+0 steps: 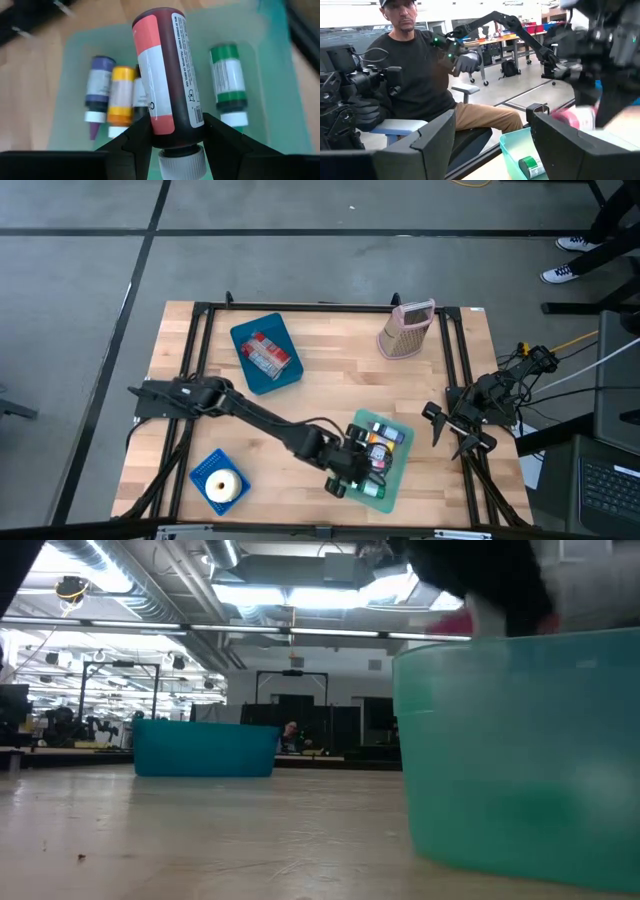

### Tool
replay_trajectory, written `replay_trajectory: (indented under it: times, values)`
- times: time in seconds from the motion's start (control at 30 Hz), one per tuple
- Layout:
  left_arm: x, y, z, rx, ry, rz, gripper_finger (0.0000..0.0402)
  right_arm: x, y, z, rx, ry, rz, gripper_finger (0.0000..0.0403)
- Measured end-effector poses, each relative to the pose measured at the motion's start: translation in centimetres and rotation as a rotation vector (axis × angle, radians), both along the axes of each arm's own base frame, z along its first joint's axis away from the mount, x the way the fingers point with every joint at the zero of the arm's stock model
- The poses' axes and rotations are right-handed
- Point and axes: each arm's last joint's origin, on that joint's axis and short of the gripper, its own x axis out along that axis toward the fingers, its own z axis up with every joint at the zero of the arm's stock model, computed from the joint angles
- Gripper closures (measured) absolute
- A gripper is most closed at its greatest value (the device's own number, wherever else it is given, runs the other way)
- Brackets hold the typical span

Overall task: Pick & Place Food Item
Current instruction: Put the pink food coloring bottle into the green bin

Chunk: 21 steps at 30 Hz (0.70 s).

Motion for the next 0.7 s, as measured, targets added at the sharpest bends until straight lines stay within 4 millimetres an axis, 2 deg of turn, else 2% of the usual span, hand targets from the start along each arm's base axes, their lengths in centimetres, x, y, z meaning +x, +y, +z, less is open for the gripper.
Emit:
replay_trajectory:
  times: [0.17, 0.37, 0.7]
  values:
    - [1.5, -0.2, -2.2, 0.036, 0.108, -0.057, 0.026, 0.0, 0.0, 0.0, 0.001, 0.001, 0.003, 0.0149]
    - [2.3, -0.8, -4.1, 0.013, 0.164, -0.108, 0.026, 0.0, 0.0, 0.0, -0.001, -0.002, 0.005, 0.0149]
    - [2.6, -0.6, -3.9, 0.006, 0.155, -0.119, 0.026, 0.0, 0.0, 0.0, -0.002, -0.004, 0.004, 0.0149]
